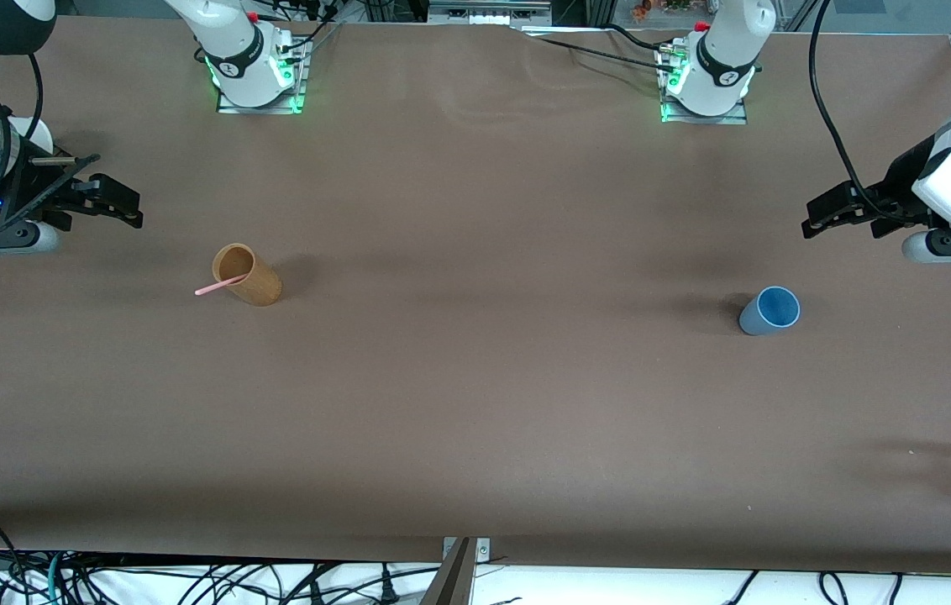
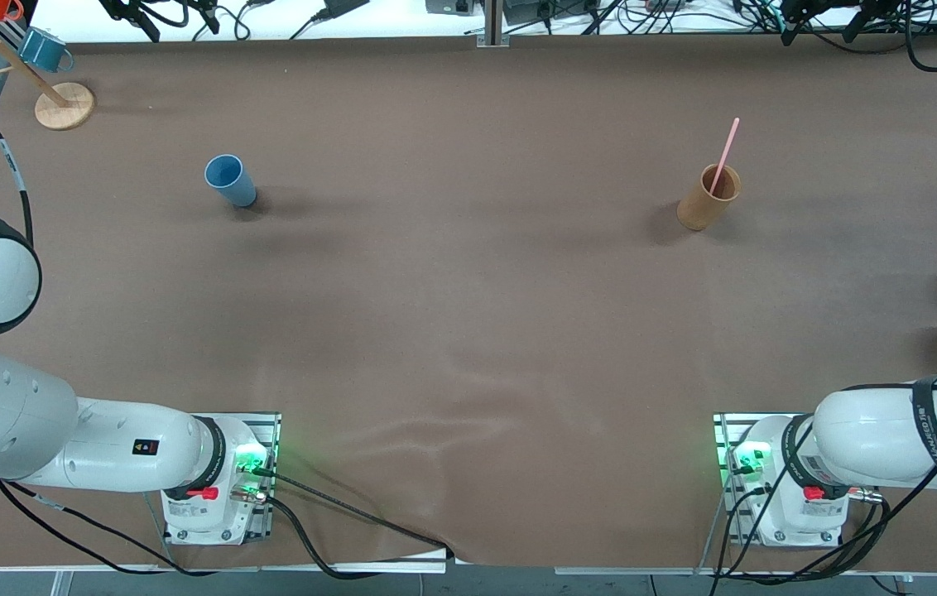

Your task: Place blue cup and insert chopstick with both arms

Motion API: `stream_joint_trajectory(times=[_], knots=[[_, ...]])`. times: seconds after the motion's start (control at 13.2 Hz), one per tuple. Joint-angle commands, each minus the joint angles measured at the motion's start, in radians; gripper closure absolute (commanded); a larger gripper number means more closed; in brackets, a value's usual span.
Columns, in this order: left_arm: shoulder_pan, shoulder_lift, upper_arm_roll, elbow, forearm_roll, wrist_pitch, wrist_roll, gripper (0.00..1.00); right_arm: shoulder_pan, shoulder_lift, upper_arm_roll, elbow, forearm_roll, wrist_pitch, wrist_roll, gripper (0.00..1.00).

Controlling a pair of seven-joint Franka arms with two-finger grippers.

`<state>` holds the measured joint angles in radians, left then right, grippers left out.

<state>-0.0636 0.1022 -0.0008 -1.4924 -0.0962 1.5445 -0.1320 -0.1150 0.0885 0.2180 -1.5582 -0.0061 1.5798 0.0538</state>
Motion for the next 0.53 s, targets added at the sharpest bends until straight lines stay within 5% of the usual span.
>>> stream_joint_trajectory(times=[0.0, 0.46], knots=[[0.001, 0.022, 0.001, 0.05, 0.026, -0.02, -0.012, 0.0, -0.003, 0.011, 0.004, 0.012, -0.011, 0.018, 0.006, 0.0], [0.001, 0.025, 0.001, 0.06, 0.026, -0.02, -0.014, 0.0, -0.002, 0.013, 0.004, 0.018, -0.008, 0.025, 0.006, 0.0]])
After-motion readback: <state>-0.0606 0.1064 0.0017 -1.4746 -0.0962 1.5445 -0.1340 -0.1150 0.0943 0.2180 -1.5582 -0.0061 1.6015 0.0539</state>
